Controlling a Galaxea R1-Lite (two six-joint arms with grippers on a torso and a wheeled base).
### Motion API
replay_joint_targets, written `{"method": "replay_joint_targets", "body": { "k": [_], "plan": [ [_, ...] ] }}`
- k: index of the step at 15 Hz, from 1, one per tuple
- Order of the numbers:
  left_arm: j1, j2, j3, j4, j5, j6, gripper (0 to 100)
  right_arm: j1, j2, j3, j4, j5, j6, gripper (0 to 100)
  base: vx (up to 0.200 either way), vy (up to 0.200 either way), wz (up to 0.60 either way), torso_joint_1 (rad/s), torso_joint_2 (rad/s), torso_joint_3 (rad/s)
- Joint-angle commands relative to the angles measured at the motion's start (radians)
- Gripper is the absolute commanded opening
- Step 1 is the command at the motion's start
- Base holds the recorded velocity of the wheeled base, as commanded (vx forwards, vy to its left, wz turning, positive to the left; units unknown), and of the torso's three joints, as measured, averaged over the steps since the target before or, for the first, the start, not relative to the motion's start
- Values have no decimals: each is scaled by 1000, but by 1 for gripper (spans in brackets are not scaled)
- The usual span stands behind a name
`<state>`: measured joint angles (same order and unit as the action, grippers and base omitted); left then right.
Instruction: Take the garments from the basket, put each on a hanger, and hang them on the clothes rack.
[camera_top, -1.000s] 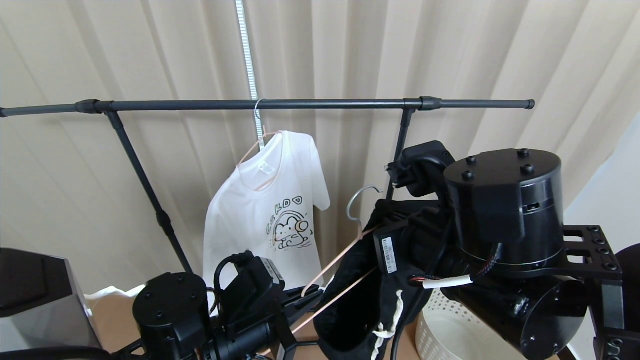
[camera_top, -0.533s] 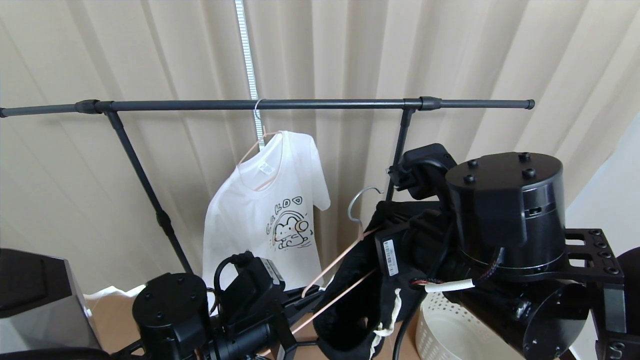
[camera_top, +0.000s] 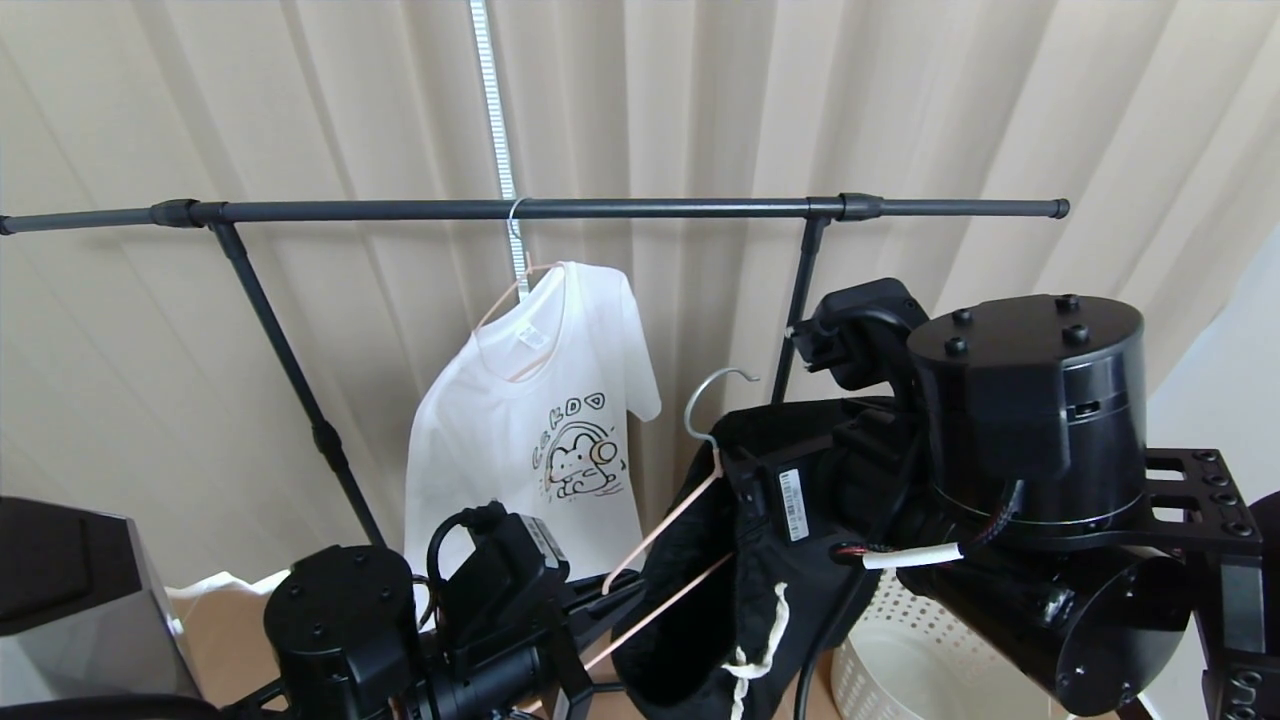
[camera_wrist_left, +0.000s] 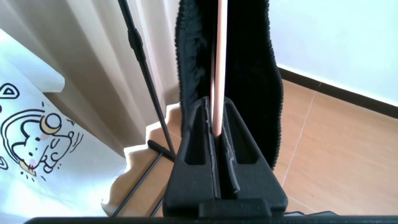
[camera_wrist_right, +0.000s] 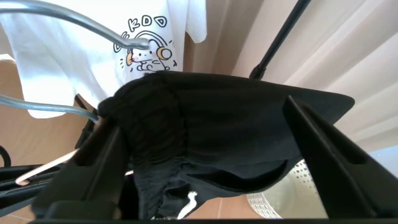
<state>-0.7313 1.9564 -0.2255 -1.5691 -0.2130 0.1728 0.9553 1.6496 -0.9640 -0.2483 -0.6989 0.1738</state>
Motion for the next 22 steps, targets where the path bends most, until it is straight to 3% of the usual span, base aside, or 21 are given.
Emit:
{"method": "replay_joint_targets", "body": {
  "k": [1, 22],
  "plan": [
    [1, -2, -3, -2, 0, 1, 0, -4, -2, 1, 1, 3, 0, 100, 0, 0, 0, 0, 0, 0],
    [53, -5, -26, -2, 0, -2, 0, -6, -22, 18, 11, 4, -11, 100, 0, 0, 0, 0, 0, 0]
  ]
}}
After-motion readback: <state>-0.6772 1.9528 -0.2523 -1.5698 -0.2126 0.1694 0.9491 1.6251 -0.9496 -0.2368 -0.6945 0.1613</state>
